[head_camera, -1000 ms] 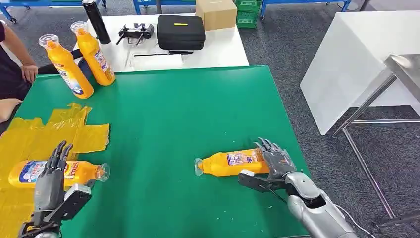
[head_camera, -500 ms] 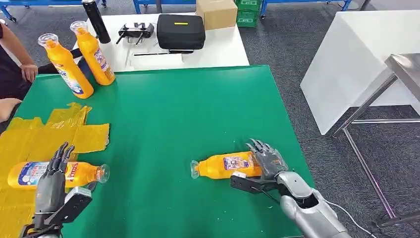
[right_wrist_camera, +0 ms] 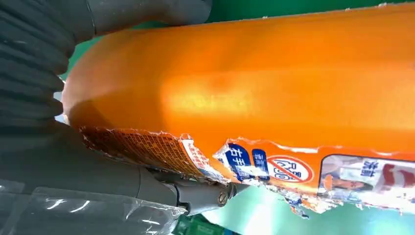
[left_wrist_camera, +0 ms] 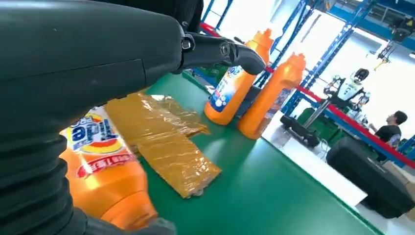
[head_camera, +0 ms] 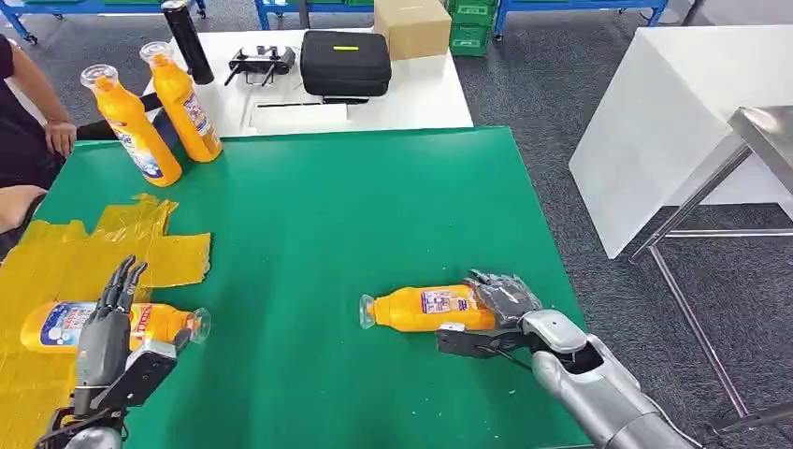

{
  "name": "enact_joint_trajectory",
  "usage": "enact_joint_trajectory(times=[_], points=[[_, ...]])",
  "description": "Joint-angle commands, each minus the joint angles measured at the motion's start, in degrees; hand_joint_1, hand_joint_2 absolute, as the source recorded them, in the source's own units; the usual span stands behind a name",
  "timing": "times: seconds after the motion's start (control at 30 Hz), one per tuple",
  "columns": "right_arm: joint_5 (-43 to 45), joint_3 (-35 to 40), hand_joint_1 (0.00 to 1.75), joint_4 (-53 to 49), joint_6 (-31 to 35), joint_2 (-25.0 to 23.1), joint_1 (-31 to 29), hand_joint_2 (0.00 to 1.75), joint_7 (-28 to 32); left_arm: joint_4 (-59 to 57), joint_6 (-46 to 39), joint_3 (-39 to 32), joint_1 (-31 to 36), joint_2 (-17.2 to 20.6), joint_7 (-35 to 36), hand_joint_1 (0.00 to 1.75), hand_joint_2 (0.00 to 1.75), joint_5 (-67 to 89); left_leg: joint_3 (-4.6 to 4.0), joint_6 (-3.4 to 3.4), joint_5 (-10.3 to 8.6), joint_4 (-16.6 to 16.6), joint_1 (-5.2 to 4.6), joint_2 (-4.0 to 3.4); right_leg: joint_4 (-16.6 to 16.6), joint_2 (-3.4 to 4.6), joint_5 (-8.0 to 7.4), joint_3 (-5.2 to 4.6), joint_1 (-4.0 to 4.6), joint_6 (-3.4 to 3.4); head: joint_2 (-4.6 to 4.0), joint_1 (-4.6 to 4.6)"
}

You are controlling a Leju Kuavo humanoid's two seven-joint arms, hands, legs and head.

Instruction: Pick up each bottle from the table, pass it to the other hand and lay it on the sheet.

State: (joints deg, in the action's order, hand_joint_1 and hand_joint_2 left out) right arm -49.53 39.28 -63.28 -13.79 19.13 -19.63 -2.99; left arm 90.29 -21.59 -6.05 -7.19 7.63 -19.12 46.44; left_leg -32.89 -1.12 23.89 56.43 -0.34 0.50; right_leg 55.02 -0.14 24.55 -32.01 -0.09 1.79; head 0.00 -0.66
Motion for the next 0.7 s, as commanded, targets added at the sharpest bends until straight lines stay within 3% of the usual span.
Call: enact_joint_trajectory(times=[0.03, 0.17, 0.23, 0.37, 0.47, 0.5, 0.7], points=[[4.46, 3.44, 1.75, 7.17, -3.37, 2.43, 3.97, 1.75, -1.32, -4.00, 4.23, 4.59, 3.23, 0.76, -1.40, 0.00, 1.75, -7.47, 0.10, 0.06, -0.08, -0.07, 0.05, 0.31, -0.14, -0.32, -0.01, 0.27, 0.05, 0.02, 0.00, 0.00], [6.59, 1.25, 1.75, 6.67, -2.31, 2.12, 5.05, 1.75, -1.43, -1.27, 10.02, 5.45, 3.07, -0.79, -2.47, 0.00, 1.75, -15.45, 0.09, 0.06, -0.13, -0.10, 0.05, 0.46, -0.29, -0.48, -0.04, 0.34, 0.04, 0.04, 0.00, 0.00], [10.12, -2.81, 1.75, 5.61, 0.52, -0.03, 5.94, 1.75, -0.55, 2.43, 18.45, 4.76, 1.63, -2.32, -2.47, 0.00, 1.75, -26.69, 0.21, 0.03, -0.05, -0.06, 0.03, 0.34, -0.29, -0.35, -0.01, 0.44, 0.03, 0.07, 0.00, 0.00], [28.62, -16.33, 1.75, -6.85, 6.28, -7.08, 10.49, 1.75, 10.39, 10.04, 39.67, 2.53, -6.53, -5.37, -0.96, 0.00, 1.75, -55.94, 0.15, 0.05, 0.02, -0.03, 0.04, 0.13, -0.31, -0.14, -0.03, 0.40, 0.03, 0.07, 0.00, 0.02], [30.97, -18.28, 1.75, -13.66, 6.45, -8.45, 13.86, 1.75, 10.13, 12.75, 41.83, 2.36, -11.73, -7.26, -1.76, 0.00, 1.75, -57.40, 0.03, 0.03, 0.21, -0.03, -0.01, -0.39, -0.25, 0.36, -0.04, 0.45, -0.02, 0.06, 0.00, -0.02], [30.97, -18.31, 1.75, -13.99, 6.49, -8.25, 14.33, 1.75, 10.20, 12.70, 41.88, 2.36, -11.89, -7.26, -1.97, 0.00, 1.75, -57.28, 0.16, -0.01, 0.27, -0.01, -0.02, -0.25, -0.25, 0.22, 0.00, 0.96, -0.02, 0.13, 0.00, -0.02], [30.91, -18.60, 1.75, -12.99, 6.53, -7.91, 14.34, 1.75, 10.51, 11.89, 42.24, 2.12, -10.56, -6.90, -1.95, 0.00, 1.75, -57.25, -0.41, -0.02, 0.14, 0.07, -0.09, 0.14, -0.14, -0.19, 0.03, 0.39, -0.07, 0.14, 0.00, 0.02]])
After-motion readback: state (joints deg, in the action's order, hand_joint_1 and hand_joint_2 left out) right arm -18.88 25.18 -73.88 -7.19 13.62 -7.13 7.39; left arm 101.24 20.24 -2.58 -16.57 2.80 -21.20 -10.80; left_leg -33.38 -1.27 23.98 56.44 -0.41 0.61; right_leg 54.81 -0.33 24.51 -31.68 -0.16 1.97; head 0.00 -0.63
